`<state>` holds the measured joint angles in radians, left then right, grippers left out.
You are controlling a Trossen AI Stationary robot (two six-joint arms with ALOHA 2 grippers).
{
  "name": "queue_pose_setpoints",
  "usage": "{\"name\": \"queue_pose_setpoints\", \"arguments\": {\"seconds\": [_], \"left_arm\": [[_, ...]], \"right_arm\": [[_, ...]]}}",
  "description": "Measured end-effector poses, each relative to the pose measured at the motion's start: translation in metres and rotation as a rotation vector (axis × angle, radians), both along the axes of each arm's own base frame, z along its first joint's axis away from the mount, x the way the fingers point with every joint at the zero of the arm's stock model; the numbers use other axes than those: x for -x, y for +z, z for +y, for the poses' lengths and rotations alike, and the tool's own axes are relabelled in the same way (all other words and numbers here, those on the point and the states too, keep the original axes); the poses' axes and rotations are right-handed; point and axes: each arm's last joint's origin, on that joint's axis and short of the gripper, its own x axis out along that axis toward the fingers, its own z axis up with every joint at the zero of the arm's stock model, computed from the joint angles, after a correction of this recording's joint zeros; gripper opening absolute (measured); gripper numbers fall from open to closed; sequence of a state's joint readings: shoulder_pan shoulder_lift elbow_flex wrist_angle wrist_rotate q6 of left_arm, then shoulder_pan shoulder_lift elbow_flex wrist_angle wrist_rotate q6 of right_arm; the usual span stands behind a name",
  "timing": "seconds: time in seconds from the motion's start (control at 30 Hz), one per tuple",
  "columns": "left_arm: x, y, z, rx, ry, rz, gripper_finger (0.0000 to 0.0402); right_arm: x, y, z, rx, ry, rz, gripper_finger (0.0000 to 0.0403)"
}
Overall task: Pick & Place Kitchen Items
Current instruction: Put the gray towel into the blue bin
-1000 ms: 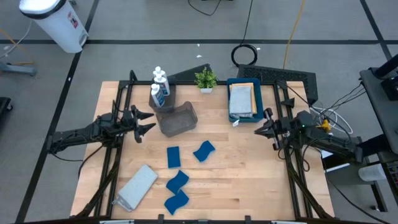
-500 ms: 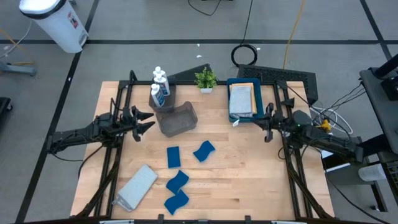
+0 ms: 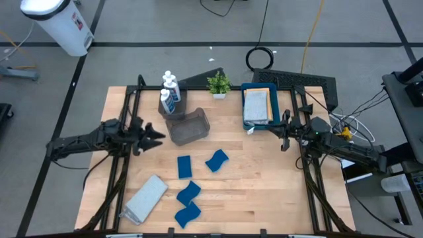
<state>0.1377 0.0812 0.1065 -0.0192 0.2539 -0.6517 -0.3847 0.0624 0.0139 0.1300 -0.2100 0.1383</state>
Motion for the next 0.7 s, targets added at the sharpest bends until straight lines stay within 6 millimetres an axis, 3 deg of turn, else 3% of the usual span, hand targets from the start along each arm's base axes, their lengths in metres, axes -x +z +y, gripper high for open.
{"name": "queue_pose_setpoints", "arguments": {"seconds": [0.37, 0.53, 0.7], "left_arm": [[-0.038, 0.022, -0.038, -0.057, -0.413, 0.35, 0.025], [-0.046, -0.004, -0.062, -0.078, -0.569, 0.664, 0.025], [-0.047, -0.024, -0.083, -0.143, -0.703, 0.812, 0.025]], "right_arm": [[0.0, 0.0, 0.0, 0.0, 0.0, 0.0, 0.0], [0.0, 0.0, 0.0, 0.0, 0.001, 0.0, 0.0], [0.0, 0.0, 0.0, 0.0, 0.001, 0.0, 0.0]]}}
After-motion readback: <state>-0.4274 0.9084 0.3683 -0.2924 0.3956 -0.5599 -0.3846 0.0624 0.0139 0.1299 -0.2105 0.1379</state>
